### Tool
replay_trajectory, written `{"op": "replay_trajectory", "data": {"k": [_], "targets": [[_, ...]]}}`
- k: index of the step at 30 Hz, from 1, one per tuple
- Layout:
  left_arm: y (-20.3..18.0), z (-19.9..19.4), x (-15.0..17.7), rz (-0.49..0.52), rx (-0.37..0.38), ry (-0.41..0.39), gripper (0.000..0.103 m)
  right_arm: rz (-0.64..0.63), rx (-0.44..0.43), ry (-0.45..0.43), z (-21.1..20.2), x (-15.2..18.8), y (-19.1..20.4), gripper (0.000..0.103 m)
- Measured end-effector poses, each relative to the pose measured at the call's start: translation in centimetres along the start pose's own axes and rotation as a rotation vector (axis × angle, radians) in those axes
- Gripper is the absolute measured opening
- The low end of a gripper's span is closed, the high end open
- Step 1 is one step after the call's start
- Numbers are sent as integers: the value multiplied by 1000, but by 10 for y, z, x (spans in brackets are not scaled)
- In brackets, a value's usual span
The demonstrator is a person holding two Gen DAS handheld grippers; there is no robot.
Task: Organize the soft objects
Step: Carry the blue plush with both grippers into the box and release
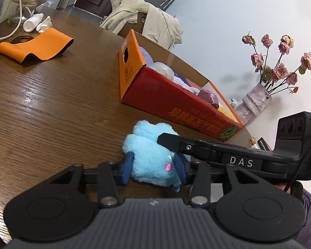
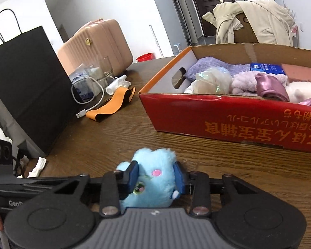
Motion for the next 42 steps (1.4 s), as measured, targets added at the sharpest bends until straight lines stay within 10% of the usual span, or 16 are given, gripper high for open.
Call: {"op": "replay_trajectory", "data": {"k": [20,26,34,42], "targets": [[-88,-67,-11,107,34,-164,43,-46,-9,-225,-120,-4,35,34],[-99,-52,-64,175,45,-161,42,-66,-5,-292,-127,-41,30,33],[-61,38,-149,181,-39,-31,42,22,5,-196,-57,-145,-18,33],[-17,81,-134,269,-173,11,36,87,34,7,45,-134,-65,32]]}}
Point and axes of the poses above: each gripper's, at about its wrist camera, not at the fingertips, and z roughly the way its jaws point, y to its left, x to its underside, the point moved 9 cm from there along z, roughly the way its jaws point, and after that the axes turned 9 degrees about z, right-handed, at the moved point
